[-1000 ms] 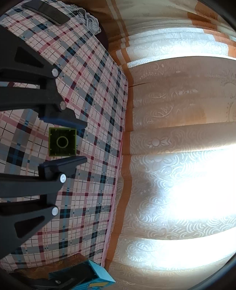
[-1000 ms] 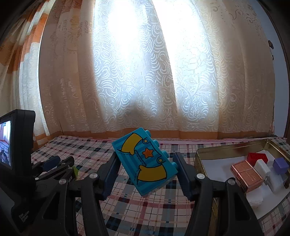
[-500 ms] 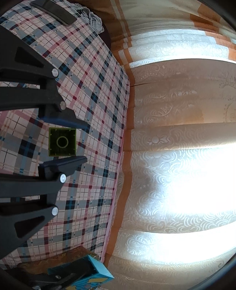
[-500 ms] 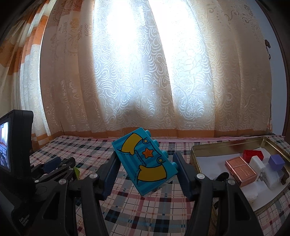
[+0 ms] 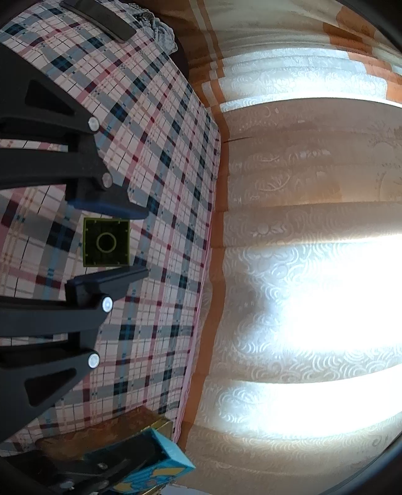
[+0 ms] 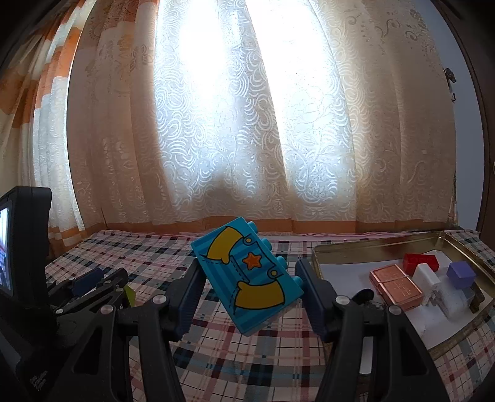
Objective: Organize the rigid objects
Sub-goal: 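Carry the green and blue blocks over the gold tray with both grippers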
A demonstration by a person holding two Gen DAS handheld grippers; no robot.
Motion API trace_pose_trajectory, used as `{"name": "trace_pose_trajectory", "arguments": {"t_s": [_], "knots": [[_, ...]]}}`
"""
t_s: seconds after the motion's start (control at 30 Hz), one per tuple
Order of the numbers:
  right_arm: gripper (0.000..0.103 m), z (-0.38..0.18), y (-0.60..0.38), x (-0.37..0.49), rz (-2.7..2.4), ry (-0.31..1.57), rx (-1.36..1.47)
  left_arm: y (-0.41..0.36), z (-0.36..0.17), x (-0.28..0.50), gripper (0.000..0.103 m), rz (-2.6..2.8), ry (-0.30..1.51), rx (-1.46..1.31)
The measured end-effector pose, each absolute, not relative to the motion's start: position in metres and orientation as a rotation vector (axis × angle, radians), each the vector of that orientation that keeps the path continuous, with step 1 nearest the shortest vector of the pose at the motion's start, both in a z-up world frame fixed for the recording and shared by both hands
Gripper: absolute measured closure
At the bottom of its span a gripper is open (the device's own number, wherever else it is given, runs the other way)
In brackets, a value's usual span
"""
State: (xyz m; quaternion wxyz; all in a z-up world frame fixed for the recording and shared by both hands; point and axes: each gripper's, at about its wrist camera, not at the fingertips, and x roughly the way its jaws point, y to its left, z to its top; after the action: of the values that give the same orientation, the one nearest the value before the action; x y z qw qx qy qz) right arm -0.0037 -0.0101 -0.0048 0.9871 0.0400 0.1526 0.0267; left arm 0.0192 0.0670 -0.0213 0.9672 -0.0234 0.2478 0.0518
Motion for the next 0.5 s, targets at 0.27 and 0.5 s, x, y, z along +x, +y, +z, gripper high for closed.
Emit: {"name": "trace_pose_trajectory", "arguments": {"t_s": [0.27, 0.5], "knots": [[0.041, -0.004, -0.024, -0.011, 0.03, 0.3, 0.078, 0.05, -0.021, 0.013, 0.073, 0.069, 0.501, -0.039], [0.041, -0.004, -0.042, -0.016, 0.003, 0.298, 0.084, 0.033, -0.02, 0.008, 0.073, 0.042, 0.502, -0.036]]}}
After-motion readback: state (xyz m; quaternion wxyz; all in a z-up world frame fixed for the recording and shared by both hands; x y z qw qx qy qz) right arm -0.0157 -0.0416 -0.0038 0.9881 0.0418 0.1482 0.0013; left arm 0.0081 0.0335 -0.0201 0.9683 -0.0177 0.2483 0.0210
